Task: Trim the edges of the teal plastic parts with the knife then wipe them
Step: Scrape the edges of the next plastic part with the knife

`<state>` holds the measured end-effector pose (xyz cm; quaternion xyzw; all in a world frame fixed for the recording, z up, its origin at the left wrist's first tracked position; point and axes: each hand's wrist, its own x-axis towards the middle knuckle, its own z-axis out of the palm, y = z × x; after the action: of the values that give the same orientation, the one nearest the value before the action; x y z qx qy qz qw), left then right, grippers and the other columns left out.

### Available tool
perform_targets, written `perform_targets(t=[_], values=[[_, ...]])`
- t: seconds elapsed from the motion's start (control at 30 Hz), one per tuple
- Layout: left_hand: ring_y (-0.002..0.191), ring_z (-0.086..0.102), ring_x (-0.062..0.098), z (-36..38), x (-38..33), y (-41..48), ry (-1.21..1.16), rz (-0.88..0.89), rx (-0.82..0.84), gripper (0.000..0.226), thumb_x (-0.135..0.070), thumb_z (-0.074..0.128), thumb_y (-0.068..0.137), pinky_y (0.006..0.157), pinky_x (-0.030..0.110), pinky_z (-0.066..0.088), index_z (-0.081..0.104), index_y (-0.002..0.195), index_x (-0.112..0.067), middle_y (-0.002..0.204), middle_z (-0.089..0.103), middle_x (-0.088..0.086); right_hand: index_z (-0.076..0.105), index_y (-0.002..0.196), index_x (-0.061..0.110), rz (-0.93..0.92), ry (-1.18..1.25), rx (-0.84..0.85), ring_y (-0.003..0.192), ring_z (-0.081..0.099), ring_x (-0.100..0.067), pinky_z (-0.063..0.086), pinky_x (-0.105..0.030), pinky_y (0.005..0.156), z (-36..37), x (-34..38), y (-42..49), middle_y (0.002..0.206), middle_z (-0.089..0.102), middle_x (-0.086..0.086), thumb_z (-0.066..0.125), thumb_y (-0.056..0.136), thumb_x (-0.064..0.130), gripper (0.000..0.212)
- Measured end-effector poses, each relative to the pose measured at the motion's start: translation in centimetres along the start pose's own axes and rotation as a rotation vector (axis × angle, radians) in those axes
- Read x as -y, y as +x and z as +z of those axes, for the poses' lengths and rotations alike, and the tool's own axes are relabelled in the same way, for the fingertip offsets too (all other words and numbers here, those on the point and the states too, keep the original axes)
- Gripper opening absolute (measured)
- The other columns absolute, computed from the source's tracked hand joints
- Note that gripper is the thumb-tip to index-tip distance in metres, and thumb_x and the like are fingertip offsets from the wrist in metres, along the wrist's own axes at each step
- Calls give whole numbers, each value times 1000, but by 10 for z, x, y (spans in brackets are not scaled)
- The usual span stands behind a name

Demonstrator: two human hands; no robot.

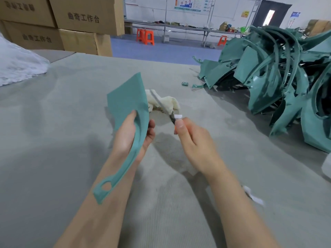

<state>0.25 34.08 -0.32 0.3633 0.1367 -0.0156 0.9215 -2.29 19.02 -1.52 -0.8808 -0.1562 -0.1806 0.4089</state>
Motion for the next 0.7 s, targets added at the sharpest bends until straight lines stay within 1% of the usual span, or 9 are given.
perform_targets(t=[0.03, 0.1, 0.2, 0.27, 0.37, 0.5, 0.6, 0.7], values=[[55, 52, 10, 0, 0, 0, -2, 1, 13, 23, -26, 46, 99, 45, 16, 41, 54, 80, -15, 62, 49, -2, 49, 74, 13, -24, -20, 13, 58, 44, -13, 34, -31, 57, 2, 0, -1, 57, 43, 5, 21, 87, 67, 61], [53, 50, 10, 0, -1, 0, -31, -5, 35, 21, -24, 48, 98, 48, 18, 42, 53, 80, -14, 61, 50, -1, 41, 67, 16, -65, -64, 40, 55, 42, -13, 30, -29, 53, 5, -1, -1, 55, 40, 6, 26, 86, 67, 57], [58, 51, 14, -2, -2, -2, -104, -30, 66, 13, -23, 53, 95, 54, 24, 49, 56, 87, -13, 65, 53, 1, 41, 63, 17, -82, -137, 58, 52, 38, -12, 28, -27, 51, 8, -4, -2, 52, 37, 5, 38, 83, 69, 56], [57, 51, 14, -3, -1, -2, -90, -37, 107, 15, -24, 53, 95, 54, 24, 48, 56, 84, -13, 63, 52, 0, 41, 63, 16, -56, -131, 41, 50, 37, -13, 29, -28, 51, 8, -7, -2, 50, 35, 5, 42, 82, 69, 56], [54, 50, 10, -2, 0, -2, 58, -39, 179, 23, -25, 49, 95, 48, 19, 42, 54, 75, -15, 58, 52, -2, 39, 61, 19, -7, -93, -14, 48, 35, -12, 30, -28, 51, 7, -11, 0, 48, 33, 5, 42, 80, 72, 57], [50, 52, 10, 0, 0, -3, 144, -95, 231, 27, -28, 45, 98, 48, 18, 37, 55, 76, -15, 51, 49, -3, 41, 56, 33, 47, -69, -71, 47, 35, -12, 27, -27, 50, 2, -15, 2, 47, 37, 7, 41, 79, 73, 46], [48, 53, 11, 1, 0, -5, 158, -129, 254, 29, -28, 43, 99, 48, 18, 38, 54, 75, -15, 49, 47, -2, 34, 55, 27, 67, -88, -121, 47, 33, -13, 23, -25, 48, 0, -18, 4, 48, 37, 7, 40, 77, 74, 52], [48, 52, 12, 0, -1, -6, 175, -157, 267, 32, -28, 43, 99, 45, 18, 40, 53, 71, -15, 48, 45, -1, 35, 55, 29, 91, -87, -145, 48, 33, -13, 23, -26, 48, -2, -21, 5, 48, 37, 8, 39, 76, 74, 51]])
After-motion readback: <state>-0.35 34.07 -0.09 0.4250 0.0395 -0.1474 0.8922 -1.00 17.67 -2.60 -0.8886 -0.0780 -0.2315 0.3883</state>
